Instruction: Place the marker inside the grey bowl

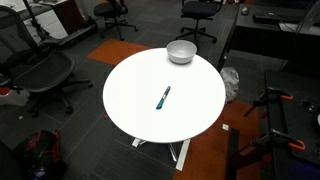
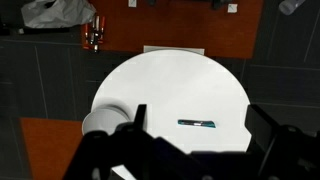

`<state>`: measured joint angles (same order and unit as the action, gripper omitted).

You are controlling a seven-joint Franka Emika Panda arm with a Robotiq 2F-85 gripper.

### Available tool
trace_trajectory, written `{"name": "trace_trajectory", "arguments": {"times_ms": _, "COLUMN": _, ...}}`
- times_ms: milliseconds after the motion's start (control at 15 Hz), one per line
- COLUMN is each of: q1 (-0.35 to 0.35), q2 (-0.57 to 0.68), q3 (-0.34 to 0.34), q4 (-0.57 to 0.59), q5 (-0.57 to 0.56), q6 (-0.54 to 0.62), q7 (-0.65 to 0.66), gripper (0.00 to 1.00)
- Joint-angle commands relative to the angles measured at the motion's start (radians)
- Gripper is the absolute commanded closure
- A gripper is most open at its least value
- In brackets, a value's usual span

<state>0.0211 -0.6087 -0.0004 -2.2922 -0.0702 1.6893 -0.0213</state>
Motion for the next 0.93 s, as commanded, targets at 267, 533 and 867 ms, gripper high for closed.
{"name": "trace_trajectory", "arguments": {"times_ms": 267, "q1": -0.003, "q2": 0.001, "q3": 0.003, "q4": 0.002, "q5": 0.002, "q6": -0.001, "q7": -0.001, "gripper": 0.00}}
{"name": "trace_trajectory", "arguments": {"times_ms": 533, "q1": -0.001, "q2": 0.004, "q3": 0.004, "q4": -0.009, "q5": 0.007, "q6": 0.011, "q7": 0.002, "gripper": 0.00}}
{"name": "trace_trajectory", "arguments": {"times_ms": 867, "q1": 0.004, "q2": 0.006, "q3": 0.001, "q4": -0.047, "q5": 0.062, "q6": 0.061, "q7": 0.021, "gripper": 0.00}}
